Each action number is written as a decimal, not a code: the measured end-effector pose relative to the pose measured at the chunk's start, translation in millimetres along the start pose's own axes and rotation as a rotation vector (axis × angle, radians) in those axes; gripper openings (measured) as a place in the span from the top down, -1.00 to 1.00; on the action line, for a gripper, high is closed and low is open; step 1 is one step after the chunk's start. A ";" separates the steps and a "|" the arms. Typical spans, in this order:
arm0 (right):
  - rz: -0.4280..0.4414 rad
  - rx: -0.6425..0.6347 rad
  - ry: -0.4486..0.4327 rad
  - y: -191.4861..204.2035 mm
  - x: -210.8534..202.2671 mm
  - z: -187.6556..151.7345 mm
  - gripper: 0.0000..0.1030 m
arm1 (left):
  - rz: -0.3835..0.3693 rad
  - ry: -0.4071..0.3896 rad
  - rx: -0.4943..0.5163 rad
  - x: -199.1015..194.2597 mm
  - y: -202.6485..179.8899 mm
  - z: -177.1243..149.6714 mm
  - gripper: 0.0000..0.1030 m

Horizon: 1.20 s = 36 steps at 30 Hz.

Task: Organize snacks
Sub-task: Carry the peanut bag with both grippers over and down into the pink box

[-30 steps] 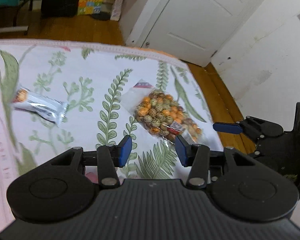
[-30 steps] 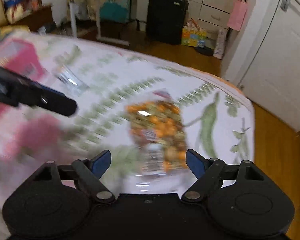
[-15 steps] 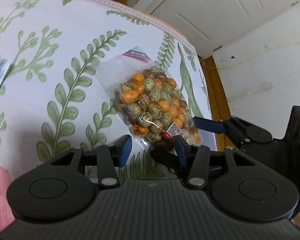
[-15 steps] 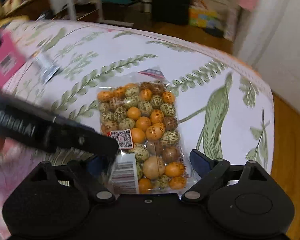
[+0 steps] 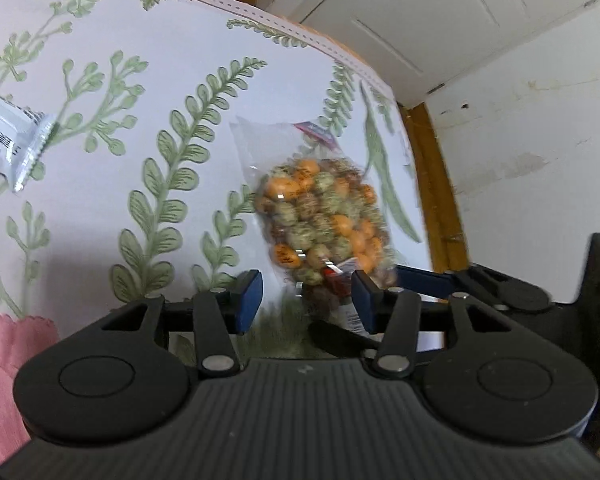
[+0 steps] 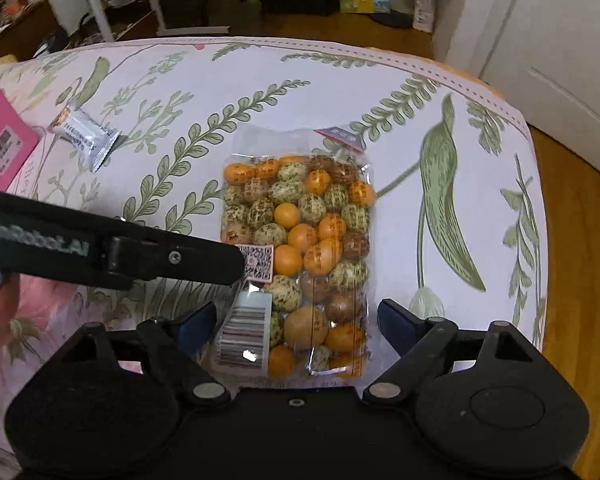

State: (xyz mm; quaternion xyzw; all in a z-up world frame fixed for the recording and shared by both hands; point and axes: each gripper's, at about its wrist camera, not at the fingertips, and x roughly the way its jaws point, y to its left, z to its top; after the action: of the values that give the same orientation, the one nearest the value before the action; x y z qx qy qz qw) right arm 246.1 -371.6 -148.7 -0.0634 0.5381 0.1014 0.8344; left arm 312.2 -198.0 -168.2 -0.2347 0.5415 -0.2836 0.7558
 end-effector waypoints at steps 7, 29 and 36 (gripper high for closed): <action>0.032 -0.010 -0.053 -8.2 7.8 3.7 -0.80 | 0.023 0.003 -0.030 17.1 -7.1 5.8 -0.06; -0.008 0.193 -0.161 50.3 -30.3 -29.6 -0.36 | 0.140 0.055 0.151 -29.5 -31.9 -21.8 -0.07; 0.030 0.257 -0.165 80.6 -55.2 -36.1 -0.37 | 0.190 0.060 0.199 -77.8 -32.9 -39.0 -0.07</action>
State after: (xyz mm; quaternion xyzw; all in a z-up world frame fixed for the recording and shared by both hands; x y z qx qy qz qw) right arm 172.9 -306.6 -113.1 0.0607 0.4771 0.0492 0.8753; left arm 249.6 -170.7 -105.0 -0.0977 0.5527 -0.2701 0.7823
